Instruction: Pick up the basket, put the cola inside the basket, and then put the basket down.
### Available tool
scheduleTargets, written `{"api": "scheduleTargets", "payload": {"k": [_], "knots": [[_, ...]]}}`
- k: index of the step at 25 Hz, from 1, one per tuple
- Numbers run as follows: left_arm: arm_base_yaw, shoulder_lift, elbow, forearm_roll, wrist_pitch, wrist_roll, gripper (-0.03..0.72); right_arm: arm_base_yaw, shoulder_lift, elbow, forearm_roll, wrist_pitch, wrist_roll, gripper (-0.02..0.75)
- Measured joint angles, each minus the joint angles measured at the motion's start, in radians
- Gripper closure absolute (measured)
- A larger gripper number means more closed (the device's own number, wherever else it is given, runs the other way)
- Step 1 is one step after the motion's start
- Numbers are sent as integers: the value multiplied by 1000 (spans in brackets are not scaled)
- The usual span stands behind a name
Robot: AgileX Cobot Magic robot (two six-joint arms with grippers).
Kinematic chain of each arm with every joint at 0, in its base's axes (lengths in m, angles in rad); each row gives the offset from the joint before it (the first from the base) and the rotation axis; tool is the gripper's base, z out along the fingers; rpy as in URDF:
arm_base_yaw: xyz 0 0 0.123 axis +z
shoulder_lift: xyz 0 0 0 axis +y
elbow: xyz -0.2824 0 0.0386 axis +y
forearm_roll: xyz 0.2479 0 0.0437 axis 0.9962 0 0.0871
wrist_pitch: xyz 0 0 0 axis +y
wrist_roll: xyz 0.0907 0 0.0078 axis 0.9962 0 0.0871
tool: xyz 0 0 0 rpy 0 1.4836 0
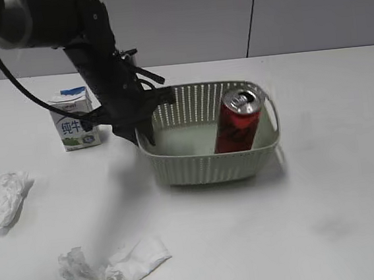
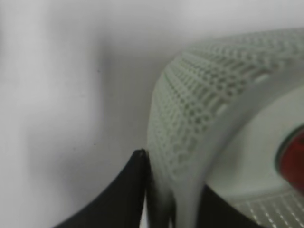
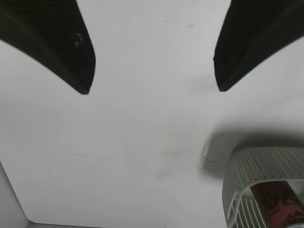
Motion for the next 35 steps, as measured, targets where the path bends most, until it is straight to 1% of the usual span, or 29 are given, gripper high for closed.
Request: {"api": "scheduleTargets", "payload": {"k": [2, 5, 7, 8, 10, 14, 19, 23, 25, 28, 32, 35], "knots": [[0, 21, -4, -28, 9, 18, 504, 0, 0, 0, 0, 0, 0, 150], [2, 33, -5, -39, 18, 26, 254, 0, 0, 0, -1, 0, 0, 150], [5, 32, -5, -45, 22, 28, 123, 0, 0, 0, -1, 0, 0, 150], [9, 32, -5, -50, 29, 28, 78, 0, 0, 0, -1, 0, 0, 150], [19, 30, -5, -56, 48, 29, 40, 0, 0, 0, -1, 0, 0, 152], [47, -3, -5, -57, 102, 30, 28, 0, 0, 0, -1, 0, 0, 153], [75, -107, -7, -55, 130, 51, 30, 0, 0, 0, -1, 0, 0, 153], [84, -207, -8, -24, 145, 64, 38, 0, 0, 0, -1, 0, 0, 153], [99, -248, -10, 12, 173, 78, 45, 0, 0, 0, -1, 0, -1, 153], [144, -303, -10, 101, 232, 109, 51, 0, 0, 0, -1, 0, -1, 152], [224, -363, 1, 261, 245, 164, 61, 0, 0, 0, -1, 0, -1, 152], [270, -434, 40, 303, 247, 199, 64, 0, 0, 0, -2, 0, -1, 152]]}}
